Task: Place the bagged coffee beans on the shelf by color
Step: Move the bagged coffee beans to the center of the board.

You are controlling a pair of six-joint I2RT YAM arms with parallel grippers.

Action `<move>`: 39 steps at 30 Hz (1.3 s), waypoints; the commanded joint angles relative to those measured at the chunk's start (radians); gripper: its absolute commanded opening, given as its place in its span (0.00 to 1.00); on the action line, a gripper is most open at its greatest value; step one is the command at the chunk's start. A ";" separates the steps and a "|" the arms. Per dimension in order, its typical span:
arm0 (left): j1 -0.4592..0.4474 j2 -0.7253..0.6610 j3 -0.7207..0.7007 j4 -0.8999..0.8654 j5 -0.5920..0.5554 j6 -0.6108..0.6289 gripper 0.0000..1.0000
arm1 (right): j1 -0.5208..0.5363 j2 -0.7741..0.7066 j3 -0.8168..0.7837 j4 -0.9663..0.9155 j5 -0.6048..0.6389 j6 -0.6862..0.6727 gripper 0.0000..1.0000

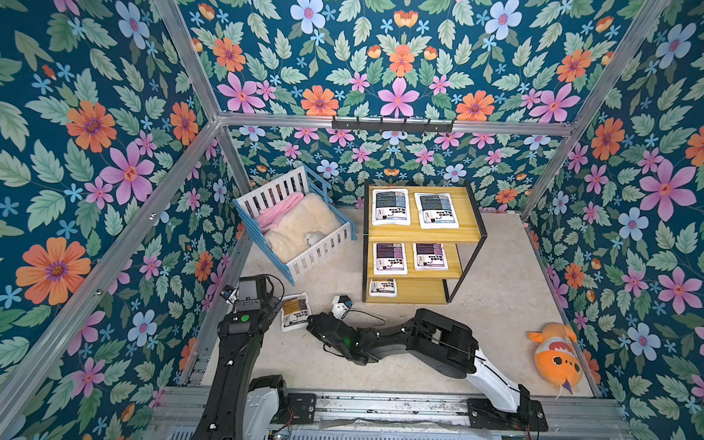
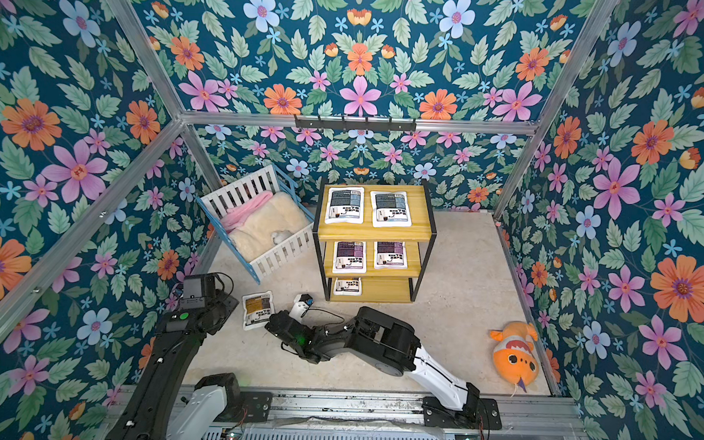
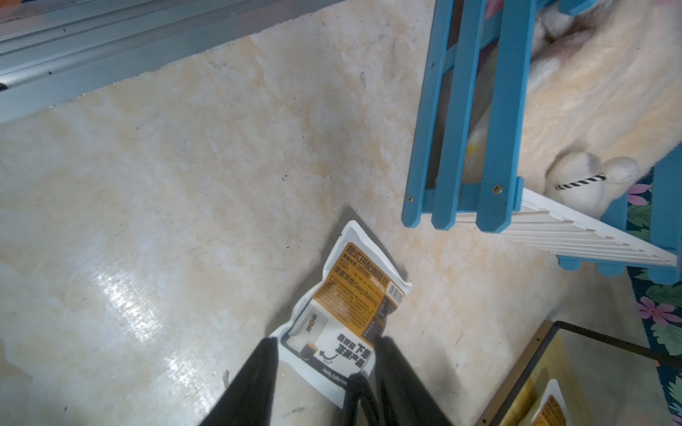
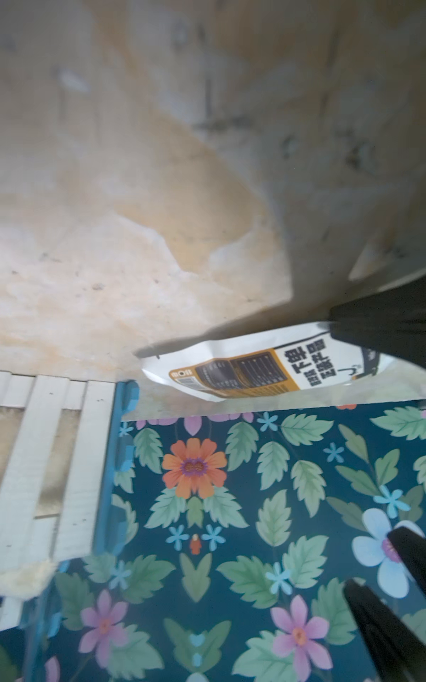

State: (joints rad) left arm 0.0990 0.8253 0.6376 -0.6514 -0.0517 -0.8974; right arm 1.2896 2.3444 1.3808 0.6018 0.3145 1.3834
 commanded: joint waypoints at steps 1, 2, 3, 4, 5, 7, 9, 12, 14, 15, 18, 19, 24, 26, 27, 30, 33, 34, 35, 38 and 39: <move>0.002 -0.022 0.012 -0.023 -0.012 0.021 0.49 | 0.000 -0.095 -0.130 0.099 0.029 -0.002 0.00; 0.002 -0.031 0.014 -0.028 -0.013 0.026 0.49 | -0.004 -0.144 -0.197 0.128 0.031 0.002 0.00; 0.002 -0.039 0.014 -0.030 -0.010 0.030 0.49 | -0.007 -0.190 -0.259 0.165 0.029 0.000 0.00; 0.002 -0.047 0.016 -0.031 -0.003 0.036 0.49 | -0.016 -0.247 -0.342 0.216 0.018 -0.009 0.00; 0.002 -0.053 0.015 -0.033 0.007 0.039 0.49 | -0.027 -0.296 -0.409 0.241 -0.009 -0.017 0.00; 0.002 -0.065 0.011 -0.034 0.034 0.045 0.49 | -0.050 -0.388 -0.528 0.271 -0.083 -0.044 0.00; 0.001 -0.080 0.002 -0.029 0.072 0.053 0.48 | -0.078 -0.486 -0.648 0.244 -0.180 -0.051 0.00; -0.001 -0.116 -0.047 0.014 0.176 0.051 0.43 | -0.127 -0.634 -0.871 0.236 -0.316 -0.004 0.00; -0.003 -0.131 -0.082 0.031 0.243 0.043 0.41 | -0.150 -0.780 -1.036 0.233 -0.342 0.043 0.00; -0.006 -0.137 -0.095 0.036 0.267 0.043 0.40 | -0.156 -0.844 -1.099 0.208 -0.340 0.060 0.00; -0.032 -0.180 -0.153 0.065 0.332 0.027 0.37 | -0.175 -1.087 -1.230 0.000 -0.298 0.065 0.00; -0.063 -0.196 -0.176 0.089 0.358 0.013 0.36 | -0.180 -1.180 -1.258 -0.099 -0.271 0.053 0.00; -0.458 -0.186 -0.273 0.254 0.282 -0.183 0.35 | -0.329 -1.544 -1.393 -0.388 -0.320 0.043 0.00; -0.655 -0.127 -0.320 0.402 0.217 -0.297 0.35 | -0.416 -1.647 -1.429 -0.439 -0.374 0.022 0.00; -0.732 -0.091 -0.336 0.466 0.190 -0.338 0.35 | -0.454 -1.675 -1.434 -0.460 -0.398 0.006 0.00; -0.914 0.079 -0.358 0.694 0.148 -0.408 0.35 | -0.550 -1.706 -1.407 -0.543 -0.452 -0.063 0.00; -0.993 0.273 -0.359 0.945 0.175 -0.441 0.35 | -0.581 -1.666 -1.398 -0.560 -0.496 -0.074 0.12; -1.009 0.337 -0.351 1.026 0.189 -0.449 0.35 | -0.582 -1.653 -1.392 -0.580 -0.499 -0.076 0.15; -1.019 0.392 -0.344 1.098 0.202 -0.457 0.35 | -0.581 -1.649 -1.383 -0.613 -0.497 -0.076 0.21; -1.030 0.507 -0.323 1.237 0.235 -0.469 0.34 | -0.580 -1.703 -1.365 -0.735 -0.461 0.000 0.50; -1.033 0.533 -0.318 1.275 0.243 -0.477 0.33 | -0.579 -1.735 -1.374 -0.737 -0.464 0.047 0.54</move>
State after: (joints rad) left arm -0.9260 1.3018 0.3065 0.3698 0.1604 -1.3357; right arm 0.7090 0.6498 0.0185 0.0605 -0.1551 1.3441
